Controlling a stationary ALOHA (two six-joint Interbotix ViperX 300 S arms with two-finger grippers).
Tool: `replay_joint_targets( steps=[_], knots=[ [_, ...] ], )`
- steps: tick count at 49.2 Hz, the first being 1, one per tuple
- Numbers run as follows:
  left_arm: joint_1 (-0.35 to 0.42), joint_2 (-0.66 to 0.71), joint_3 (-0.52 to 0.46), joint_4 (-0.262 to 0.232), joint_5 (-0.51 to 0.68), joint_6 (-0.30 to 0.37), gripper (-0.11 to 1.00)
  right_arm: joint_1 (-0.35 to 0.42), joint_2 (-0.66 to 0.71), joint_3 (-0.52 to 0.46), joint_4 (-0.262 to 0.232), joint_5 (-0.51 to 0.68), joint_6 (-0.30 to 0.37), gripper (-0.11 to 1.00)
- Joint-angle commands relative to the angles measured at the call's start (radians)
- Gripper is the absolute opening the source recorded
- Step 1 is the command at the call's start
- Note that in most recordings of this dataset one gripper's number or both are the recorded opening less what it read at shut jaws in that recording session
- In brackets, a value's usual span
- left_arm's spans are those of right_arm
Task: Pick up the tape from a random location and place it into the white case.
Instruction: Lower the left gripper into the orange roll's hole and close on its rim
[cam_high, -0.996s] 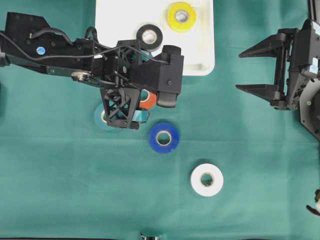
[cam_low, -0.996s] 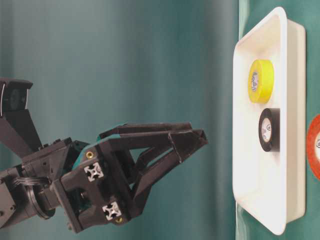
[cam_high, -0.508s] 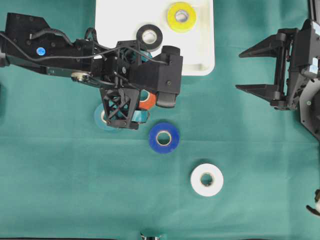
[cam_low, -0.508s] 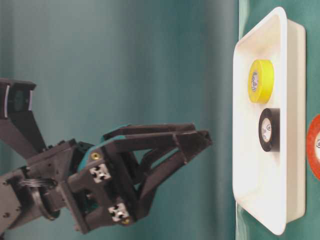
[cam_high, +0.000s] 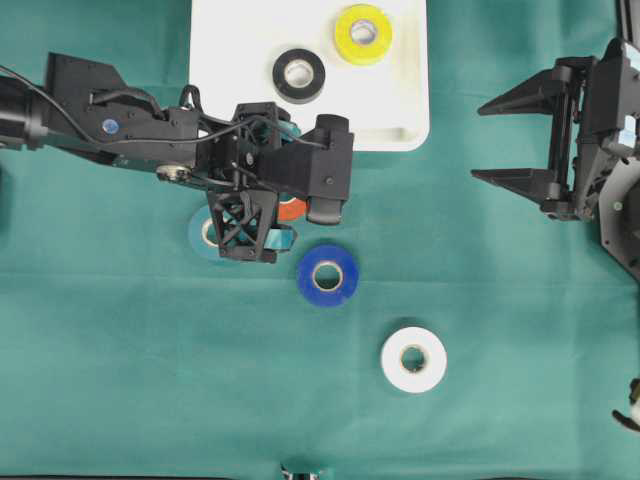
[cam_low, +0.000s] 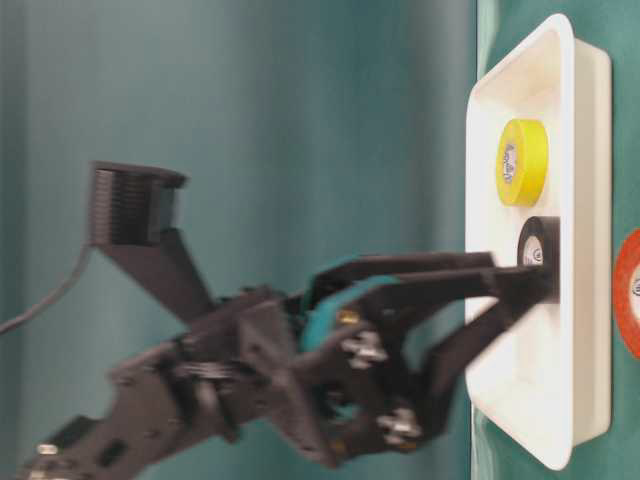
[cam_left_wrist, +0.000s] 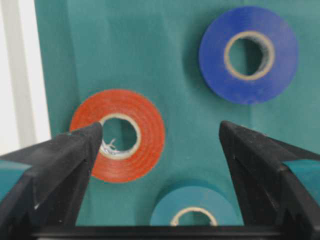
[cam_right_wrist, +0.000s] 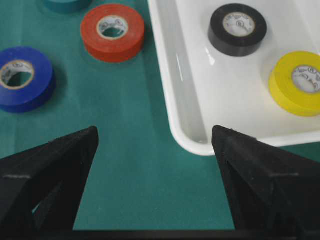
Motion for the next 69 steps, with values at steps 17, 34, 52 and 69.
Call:
replay_joint_targets(
  steps=[17, 34, 52, 69],
  knots=[
    [0.006, 0.083, 0.055, 0.002, -0.106, 0.000, 0.94, 0.003, 0.003, -0.023, -0.002, -0.005, 0.000, 0.87],
    [0.008, 0.155, 0.058, 0.003, -0.144, 0.000, 0.94, 0.003, 0.003, -0.023, -0.002, -0.005, 0.000, 0.87],
    [0.008, 0.181, 0.072, 0.003, -0.161, 0.000, 0.94, 0.003, 0.003, -0.026, -0.002, -0.005, 0.000, 0.87],
    [0.006, 0.179, 0.074, 0.003, -0.149, 0.006, 0.57, 0.003, 0.003, -0.026, -0.002, -0.008, 0.002, 0.87]
  ],
)
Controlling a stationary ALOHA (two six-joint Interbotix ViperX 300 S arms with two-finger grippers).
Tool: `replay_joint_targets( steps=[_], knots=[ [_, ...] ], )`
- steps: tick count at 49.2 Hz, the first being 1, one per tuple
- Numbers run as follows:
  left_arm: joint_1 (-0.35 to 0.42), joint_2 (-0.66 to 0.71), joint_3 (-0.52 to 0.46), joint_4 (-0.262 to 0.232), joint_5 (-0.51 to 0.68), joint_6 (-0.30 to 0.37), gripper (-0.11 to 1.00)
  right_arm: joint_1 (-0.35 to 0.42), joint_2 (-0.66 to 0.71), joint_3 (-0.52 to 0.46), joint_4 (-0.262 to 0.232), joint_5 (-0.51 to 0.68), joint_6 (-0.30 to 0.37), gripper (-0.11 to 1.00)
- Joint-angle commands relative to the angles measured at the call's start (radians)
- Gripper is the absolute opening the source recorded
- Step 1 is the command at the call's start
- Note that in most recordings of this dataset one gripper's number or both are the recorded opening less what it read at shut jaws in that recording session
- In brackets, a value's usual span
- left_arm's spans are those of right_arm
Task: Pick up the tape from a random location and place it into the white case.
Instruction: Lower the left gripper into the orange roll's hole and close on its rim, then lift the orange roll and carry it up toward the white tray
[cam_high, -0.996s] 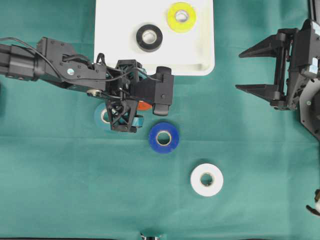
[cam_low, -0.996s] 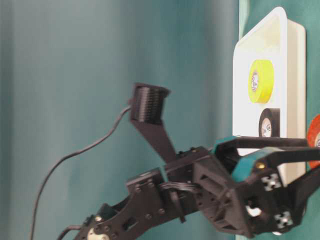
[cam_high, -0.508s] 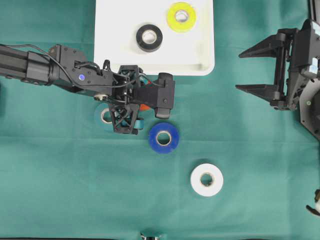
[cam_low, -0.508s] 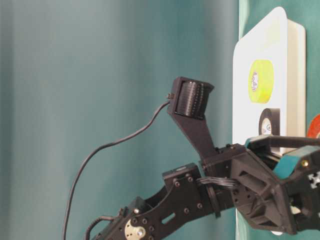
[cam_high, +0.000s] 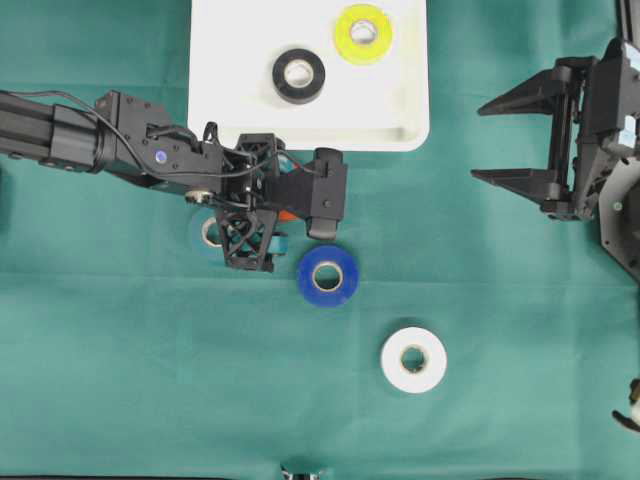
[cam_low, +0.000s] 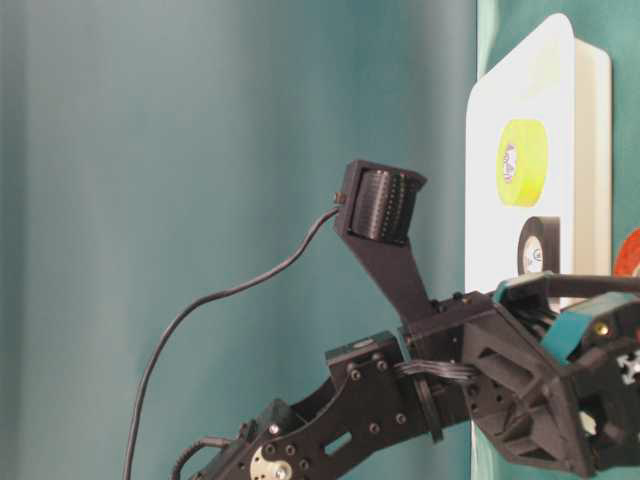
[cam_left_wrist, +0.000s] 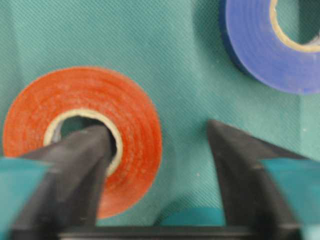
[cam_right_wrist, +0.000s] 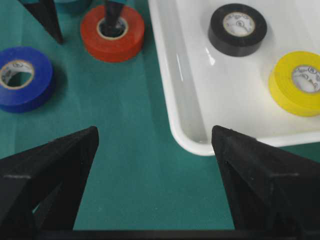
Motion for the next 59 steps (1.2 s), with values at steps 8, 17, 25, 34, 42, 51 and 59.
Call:
replay_joint_targets(
  steps=[8, 17, 25, 34, 42, 51, 59],
  knots=[
    [0.005, -0.012, -0.005, 0.002, 0.017, 0.002, 0.24, 0.003, 0.003, -0.025, -0.002, -0.008, 0.002, 0.87],
    [0.003, -0.012, -0.005, 0.003, 0.017, 0.000, 0.24, 0.003, 0.003, -0.025, 0.000, -0.008, 0.002, 0.87],
    [0.003, -0.012, -0.005, 0.002, 0.017, 0.000, 0.24, 0.003, 0.005, -0.025, 0.000, -0.008, 0.002, 0.87],
    [0.000, -0.014, -0.005, 0.002, 0.017, -0.002, 0.24, 0.003, 0.006, -0.025, 0.000, -0.006, 0.002, 0.87],
    [-0.009, -0.032, -0.009, 0.002, 0.035, -0.002, 0.24, 0.003, 0.006, -0.025, 0.000, -0.006, 0.002, 0.87],
    [-0.012, -0.114, -0.015, 0.002, 0.112, -0.002, 0.24, 0.003, 0.008, -0.025, 0.000, -0.006, 0.002, 0.87],
    [-0.014, -0.218, -0.025, 0.002, 0.166, -0.002, 0.24, 0.003, 0.008, -0.025, -0.002, -0.003, 0.002, 0.87]
  ],
)
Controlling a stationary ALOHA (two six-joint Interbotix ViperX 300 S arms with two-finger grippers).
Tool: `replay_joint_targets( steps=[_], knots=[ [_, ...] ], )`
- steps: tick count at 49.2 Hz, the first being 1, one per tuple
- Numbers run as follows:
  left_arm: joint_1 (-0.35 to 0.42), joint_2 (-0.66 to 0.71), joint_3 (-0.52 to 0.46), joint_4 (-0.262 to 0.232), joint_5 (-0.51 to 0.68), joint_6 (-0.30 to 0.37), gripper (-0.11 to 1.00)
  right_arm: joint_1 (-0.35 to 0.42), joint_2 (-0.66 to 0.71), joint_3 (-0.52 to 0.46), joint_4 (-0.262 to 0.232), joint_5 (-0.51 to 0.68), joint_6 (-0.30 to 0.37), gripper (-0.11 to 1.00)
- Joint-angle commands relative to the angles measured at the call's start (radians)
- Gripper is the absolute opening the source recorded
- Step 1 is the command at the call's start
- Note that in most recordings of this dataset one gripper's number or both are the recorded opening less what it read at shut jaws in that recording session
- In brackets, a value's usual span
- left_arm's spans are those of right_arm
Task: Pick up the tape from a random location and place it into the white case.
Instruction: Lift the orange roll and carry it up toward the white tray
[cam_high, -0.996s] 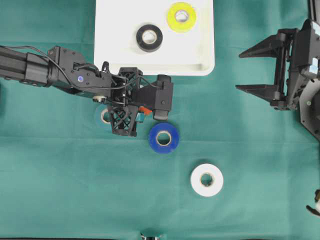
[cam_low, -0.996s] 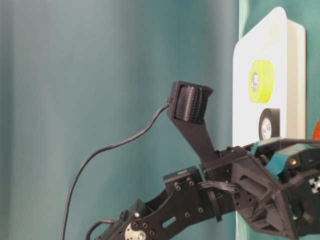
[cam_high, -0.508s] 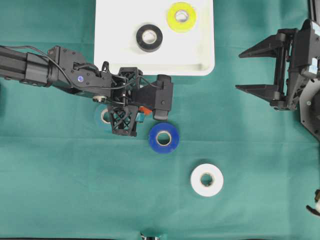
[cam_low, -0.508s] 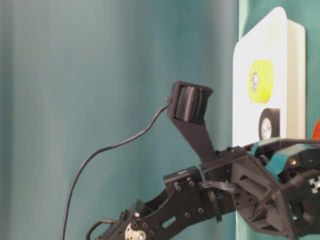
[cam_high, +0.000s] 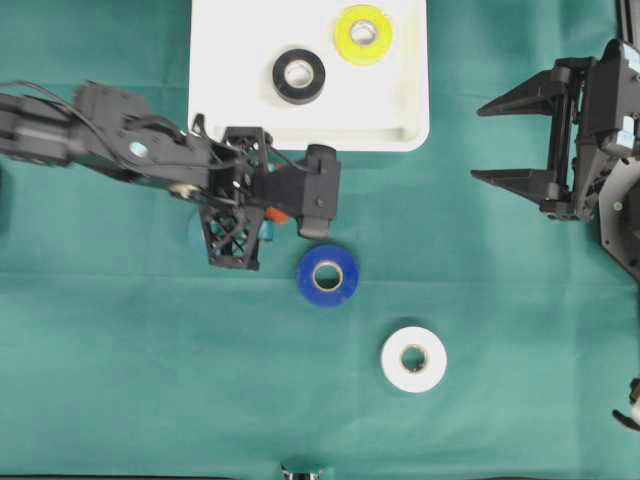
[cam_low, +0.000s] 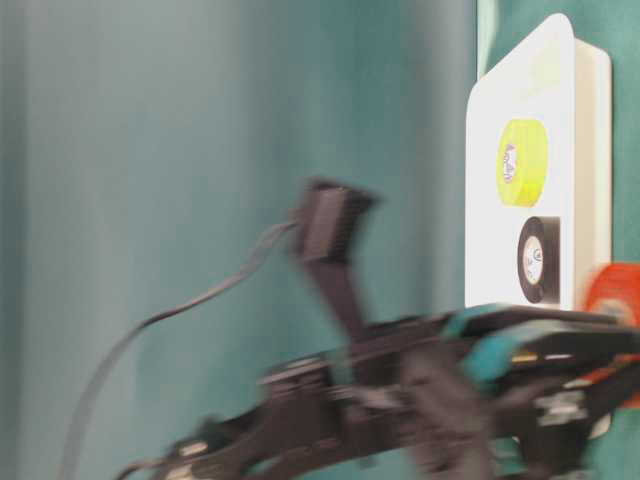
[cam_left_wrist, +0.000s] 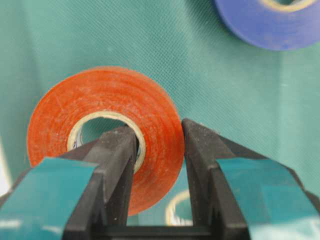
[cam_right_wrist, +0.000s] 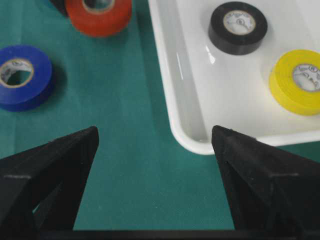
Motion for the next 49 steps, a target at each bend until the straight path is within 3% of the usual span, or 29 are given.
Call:
replay_joint_targets(
  steps=[1, 49],
  knots=[
    [-0.002, -0.091, -0.028, 0.003, 0.017, 0.003, 0.24, 0.003, 0.003, -0.026, 0.000, -0.003, 0.002, 0.87],
    [-0.012, -0.337, -0.253, 0.008, 0.390, 0.006, 0.24, 0.003, 0.003, -0.026, 0.003, -0.003, 0.002, 0.87]
  ],
)
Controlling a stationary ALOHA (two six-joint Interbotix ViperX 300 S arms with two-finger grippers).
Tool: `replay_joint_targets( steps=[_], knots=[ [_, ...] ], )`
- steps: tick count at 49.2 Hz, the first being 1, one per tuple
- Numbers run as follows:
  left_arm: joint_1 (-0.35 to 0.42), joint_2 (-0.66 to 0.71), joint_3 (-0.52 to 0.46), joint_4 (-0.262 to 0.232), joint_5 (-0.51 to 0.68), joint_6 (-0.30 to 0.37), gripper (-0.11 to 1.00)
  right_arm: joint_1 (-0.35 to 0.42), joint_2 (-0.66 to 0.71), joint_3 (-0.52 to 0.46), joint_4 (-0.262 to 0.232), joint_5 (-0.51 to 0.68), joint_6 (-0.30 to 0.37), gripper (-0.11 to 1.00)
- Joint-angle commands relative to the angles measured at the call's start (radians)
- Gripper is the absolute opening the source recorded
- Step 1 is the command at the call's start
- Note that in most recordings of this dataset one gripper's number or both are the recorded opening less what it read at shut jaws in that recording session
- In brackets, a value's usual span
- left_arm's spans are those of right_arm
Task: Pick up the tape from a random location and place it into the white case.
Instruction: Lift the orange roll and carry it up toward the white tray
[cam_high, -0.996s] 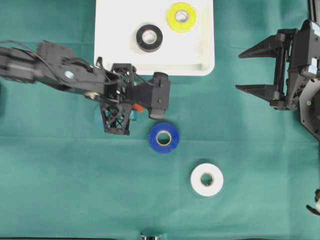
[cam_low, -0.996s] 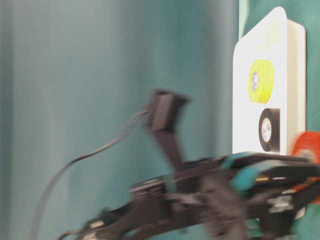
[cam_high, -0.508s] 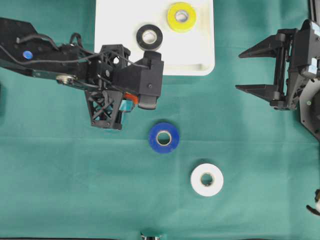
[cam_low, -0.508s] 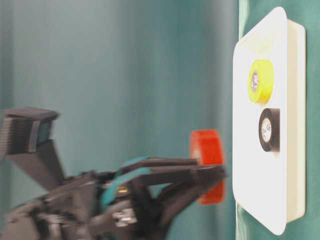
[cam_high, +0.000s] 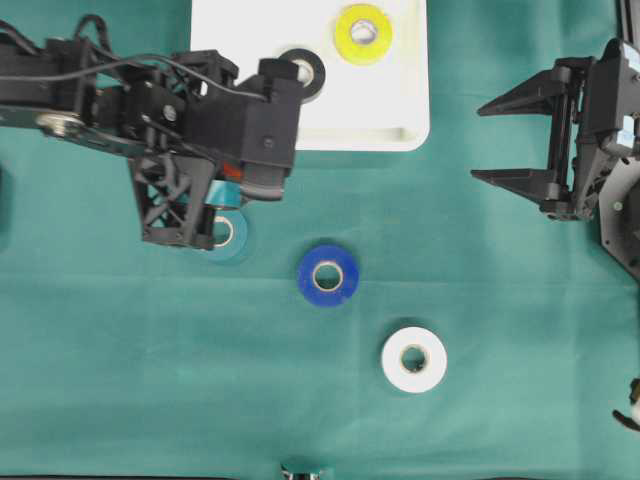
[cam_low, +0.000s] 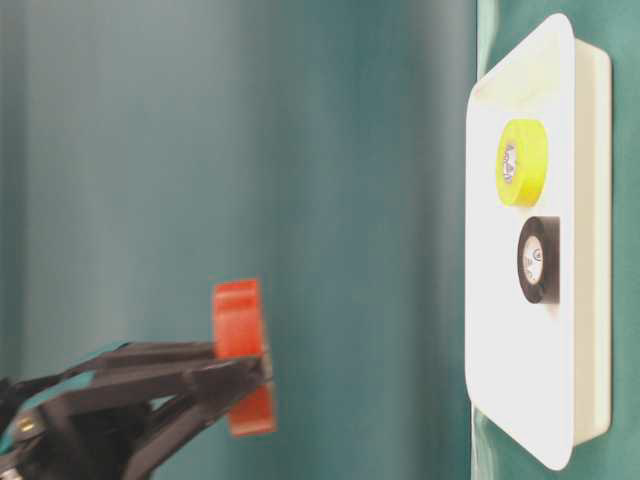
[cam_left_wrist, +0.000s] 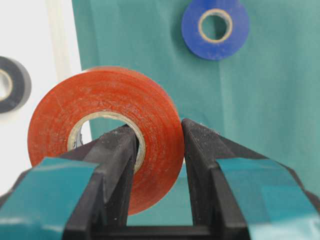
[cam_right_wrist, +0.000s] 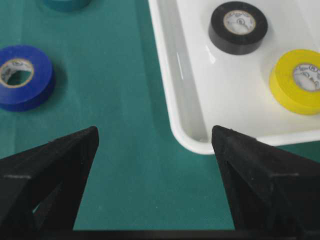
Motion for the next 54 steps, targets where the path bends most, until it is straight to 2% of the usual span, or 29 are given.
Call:
replay_joint_targets(
  steps=[1, 42, 54],
  knots=[
    [-0.003, -0.034, -0.031, 0.003, 0.003, 0.000, 0.24, 0.003, 0.003, -0.028, 0.002, -0.003, 0.002, 0.87],
    [-0.003, -0.035, -0.029, 0.003, 0.003, 0.000, 0.24, 0.003, 0.003, -0.026, 0.002, -0.003, 0.000, 0.87],
    [0.028, -0.025, -0.037, 0.006, -0.011, 0.003, 0.24, 0.003, 0.003, -0.028, 0.002, -0.003, 0.000, 0.87]
  ],
)
